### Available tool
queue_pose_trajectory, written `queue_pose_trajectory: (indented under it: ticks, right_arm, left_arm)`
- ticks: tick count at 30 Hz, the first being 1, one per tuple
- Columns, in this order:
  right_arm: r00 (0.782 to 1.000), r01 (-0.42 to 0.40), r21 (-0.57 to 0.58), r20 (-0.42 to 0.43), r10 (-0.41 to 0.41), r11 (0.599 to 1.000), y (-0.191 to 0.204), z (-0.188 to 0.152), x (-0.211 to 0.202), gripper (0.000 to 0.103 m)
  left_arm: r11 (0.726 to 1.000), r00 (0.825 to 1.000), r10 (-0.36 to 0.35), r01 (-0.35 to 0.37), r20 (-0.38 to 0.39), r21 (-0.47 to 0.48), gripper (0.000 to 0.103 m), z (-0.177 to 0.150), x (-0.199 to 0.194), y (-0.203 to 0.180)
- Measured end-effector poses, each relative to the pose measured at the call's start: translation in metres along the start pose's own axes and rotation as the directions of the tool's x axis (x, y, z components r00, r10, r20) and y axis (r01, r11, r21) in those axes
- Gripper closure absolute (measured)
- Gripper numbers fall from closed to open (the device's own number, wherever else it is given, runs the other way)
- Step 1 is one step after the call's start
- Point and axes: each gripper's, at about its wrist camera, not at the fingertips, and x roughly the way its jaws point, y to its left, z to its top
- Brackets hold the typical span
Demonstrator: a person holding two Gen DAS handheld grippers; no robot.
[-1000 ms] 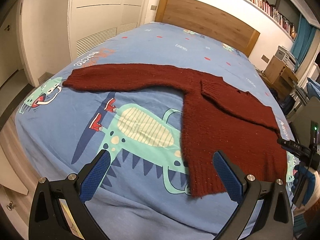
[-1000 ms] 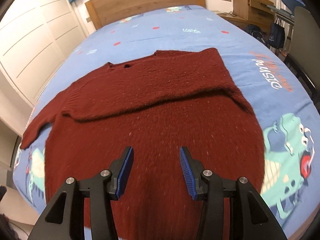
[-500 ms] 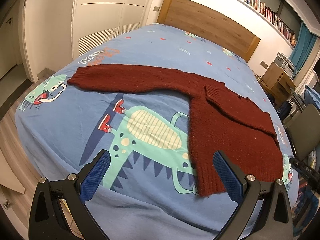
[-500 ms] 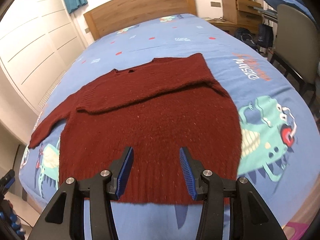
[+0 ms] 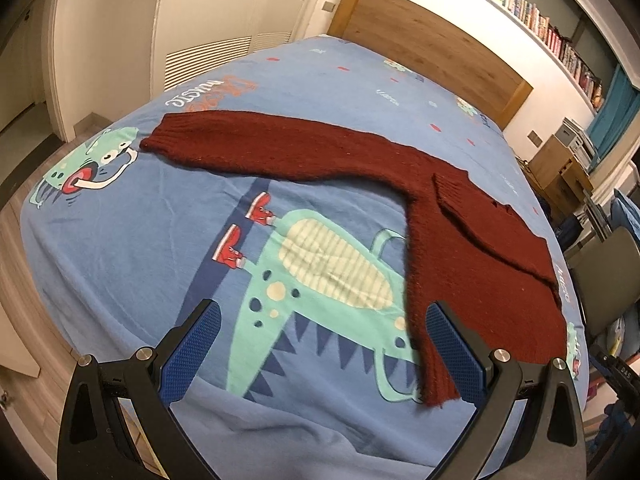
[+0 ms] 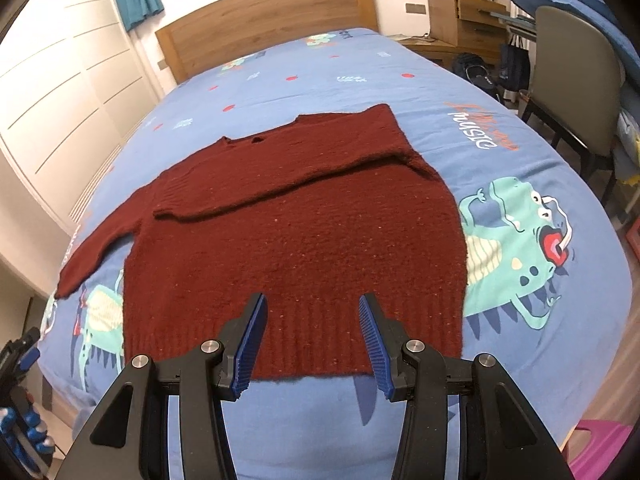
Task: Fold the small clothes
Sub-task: 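Withdraw the open right tool from the sweater, then grasp the other sleeve cuff with the left tool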
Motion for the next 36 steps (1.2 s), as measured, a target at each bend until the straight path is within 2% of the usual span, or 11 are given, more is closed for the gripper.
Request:
queue_pose_trajectory:
  ticks: [8, 12, 16, 21, 26, 28, 33, 36]
  right_arm:
    - [1.000, -0.008, -0.001, -0.013, 0.008, 1.000, 0.013, 0.007, 0.011, 0.054]
    - [1.000, -0.008, 0.005, -0.018, 0.008, 1.000, 0.013, 0.010, 0.016, 0.054]
    - [1.000, -0.001, 0.014, -0.025, 0.001, 1.000, 0.009, 0.011, 0.020, 0.054]
    - [0.999, 0.011, 0.024, -0.033, -0.010, 1.000, 0.002, 0.010, 0.024, 0.054]
    - [0.999, 0.030, 0.037, -0.041, -0.029, 0.999, -0.008, 0.009, 0.027, 0.054]
    - [0.998, 0.039, 0.045, -0.047, -0.037, 0.998, -0.013, 0.008, 0.028, 0.054]
    - [0.997, 0.054, 0.055, -0.059, -0.051, 0.997, -0.021, 0.007, 0.033, 0.054]
    - [0.997, 0.056, 0.057, -0.063, -0.052, 0.997, -0.024, 0.008, 0.036, 0.054]
  left_arm:
    - [0.999, 0.999, 0.042, -0.042, -0.009, -0.020, 0.002, 0.021, 0.018, 0.025]
    - [0.998, 0.999, 0.039, -0.040, -0.016, -0.052, 0.002, 0.037, 0.030, 0.040]
    - [0.992, 0.999, 0.017, -0.020, -0.028, -0.121, 0.002, 0.053, 0.047, 0.063]
    - [0.970, 0.999, -0.020, 0.012, -0.029, -0.243, 0.002, 0.073, 0.069, 0.100]
    - [0.930, 0.998, -0.053, 0.040, -0.026, -0.366, 0.003, 0.086, 0.092, 0.136]
    - [0.910, 0.997, -0.075, 0.059, -0.023, -0.410, 0.007, 0.089, 0.100, 0.146]
    - [0.836, 0.989, -0.150, 0.135, 0.016, -0.532, 0.020, 0.094, 0.119, 0.175]
    - [0.785, 0.978, -0.195, 0.204, 0.078, -0.586, 0.026, 0.099, 0.121, 0.189]
